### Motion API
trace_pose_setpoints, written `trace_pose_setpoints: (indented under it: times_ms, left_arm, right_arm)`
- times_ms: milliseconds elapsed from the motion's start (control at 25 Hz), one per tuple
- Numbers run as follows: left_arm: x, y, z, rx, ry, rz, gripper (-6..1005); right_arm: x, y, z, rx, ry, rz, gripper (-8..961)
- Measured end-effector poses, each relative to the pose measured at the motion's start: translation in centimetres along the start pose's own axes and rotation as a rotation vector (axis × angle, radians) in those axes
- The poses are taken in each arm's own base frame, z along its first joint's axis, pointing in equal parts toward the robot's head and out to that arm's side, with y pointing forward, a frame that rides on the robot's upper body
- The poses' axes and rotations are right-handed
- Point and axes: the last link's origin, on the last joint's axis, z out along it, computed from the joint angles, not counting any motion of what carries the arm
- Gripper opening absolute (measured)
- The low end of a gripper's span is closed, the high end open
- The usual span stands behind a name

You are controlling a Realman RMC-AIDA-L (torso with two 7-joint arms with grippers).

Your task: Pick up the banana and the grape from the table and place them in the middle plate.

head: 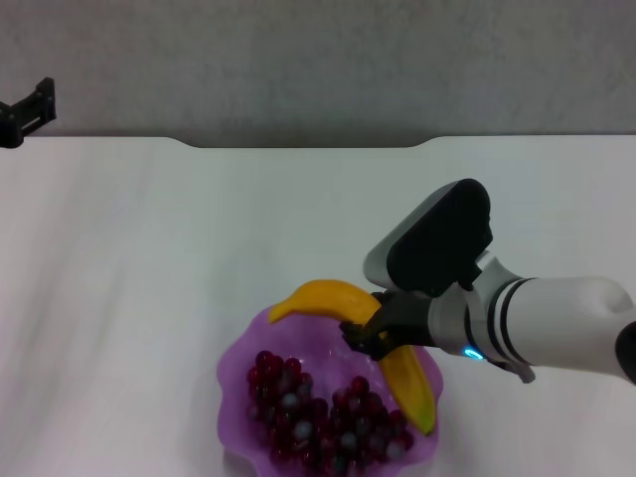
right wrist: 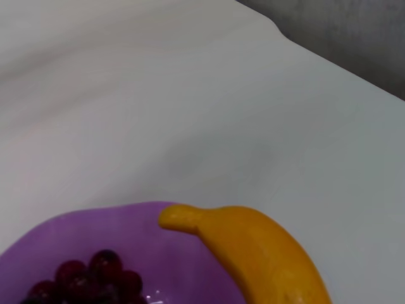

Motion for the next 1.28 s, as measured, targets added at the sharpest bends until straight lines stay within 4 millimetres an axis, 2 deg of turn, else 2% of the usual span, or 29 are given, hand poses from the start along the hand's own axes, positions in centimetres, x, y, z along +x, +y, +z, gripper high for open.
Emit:
trace_pose_setpoints:
  times_ms: [160,640,920,1080,1280]
  left_arm:
    - [0.0,0.1,0.0,-0.002,-0.001,0.002,880]
    - [0.4,0.3,-0.2,-0.008,0.009,0.012,880]
    - [0.4,0.5,-0.2,-0.016,0.011,0.013,880]
    - [0.6,1.4,0.1,-0.041,0.015,0.017,880]
    - [1.4,2.8,0.8,-0.095,0.033,0.007,880]
  right_arm:
    - [-0.4,0.6,0.2,-0.021,0.001,-0.013,654]
    - [-0.7,0.9,0.0,-0.027,-0.012,-0.004,692]
    - [-1.8,1.0,-1.0,-0.025,-0.107,0.013,852]
    - [-2.9,-0.3,-1.9,0.012,-0.197,0.055,876]
    - [-3.3,-3.9,-3.2,0.108,-0.323,0.171,875]
